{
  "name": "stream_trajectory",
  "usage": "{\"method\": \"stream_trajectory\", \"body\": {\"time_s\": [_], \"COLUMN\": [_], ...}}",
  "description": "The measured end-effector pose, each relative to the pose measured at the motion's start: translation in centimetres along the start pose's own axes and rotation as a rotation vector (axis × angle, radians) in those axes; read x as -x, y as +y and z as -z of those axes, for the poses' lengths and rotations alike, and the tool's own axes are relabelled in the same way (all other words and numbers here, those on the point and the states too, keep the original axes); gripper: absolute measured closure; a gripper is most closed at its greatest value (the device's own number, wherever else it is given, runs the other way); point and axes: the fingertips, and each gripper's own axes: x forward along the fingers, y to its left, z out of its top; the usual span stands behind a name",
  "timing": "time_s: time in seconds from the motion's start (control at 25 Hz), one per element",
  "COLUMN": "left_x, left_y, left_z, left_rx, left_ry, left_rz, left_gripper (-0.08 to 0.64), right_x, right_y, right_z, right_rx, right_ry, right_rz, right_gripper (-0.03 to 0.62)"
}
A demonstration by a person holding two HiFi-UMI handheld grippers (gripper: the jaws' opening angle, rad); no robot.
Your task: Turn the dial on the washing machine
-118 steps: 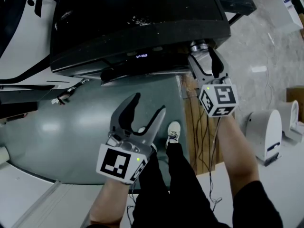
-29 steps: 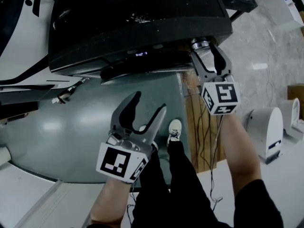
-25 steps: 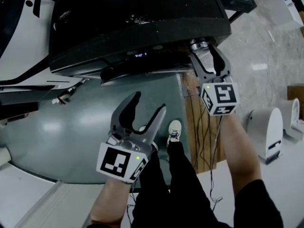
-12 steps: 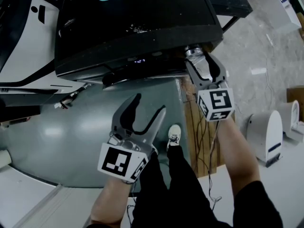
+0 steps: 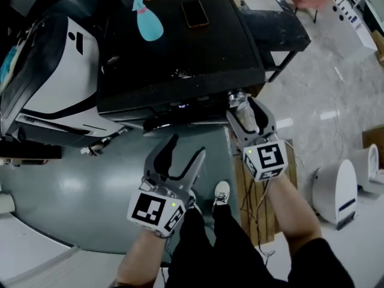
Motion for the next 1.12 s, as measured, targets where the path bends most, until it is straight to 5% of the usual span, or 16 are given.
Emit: {"method": "stream_trajectory", "body": {"time_s": [0.32,0.48,0.72,1.0,1.12], "left_x": [3.5,5.6,8.2,10.9,12.9], "left_y": [-3.2,-4.7,-5.1,-3.9,-2.9], "left_z": [-6.8,-8.7,-8.7,-8.4,-8.3], "left_rx": [-0.02,-0.034,-0.032,-0.035,-0.048], "left_ry": [-0.084,-0.13,-0.143,-0.148,-0.15], "left_rz": [-0.033,-0.067,-0.109,-0.131,-0.136], "left_gripper": [0.301,0.301,0.301,0.308,0.374], "right_x": [4.6,7.0,9.3,10.1,10.1], "right_y": [3.1,5.0,7.2,9.3,10.6], "right_z": [-9.0,-11.9,-13.2,-12.8,-12.8], "right_rx": [-0.012,0.037,0.062,0.022,-0.026], "right_ry": [-0.096,-0.09,-0.086,-0.067,-0.084], "right_rz": [-0.065,-0.104,-0.132,-0.157,-0.153], "right_gripper": [0.384,0.473,0.592,0.595,0.595]}}
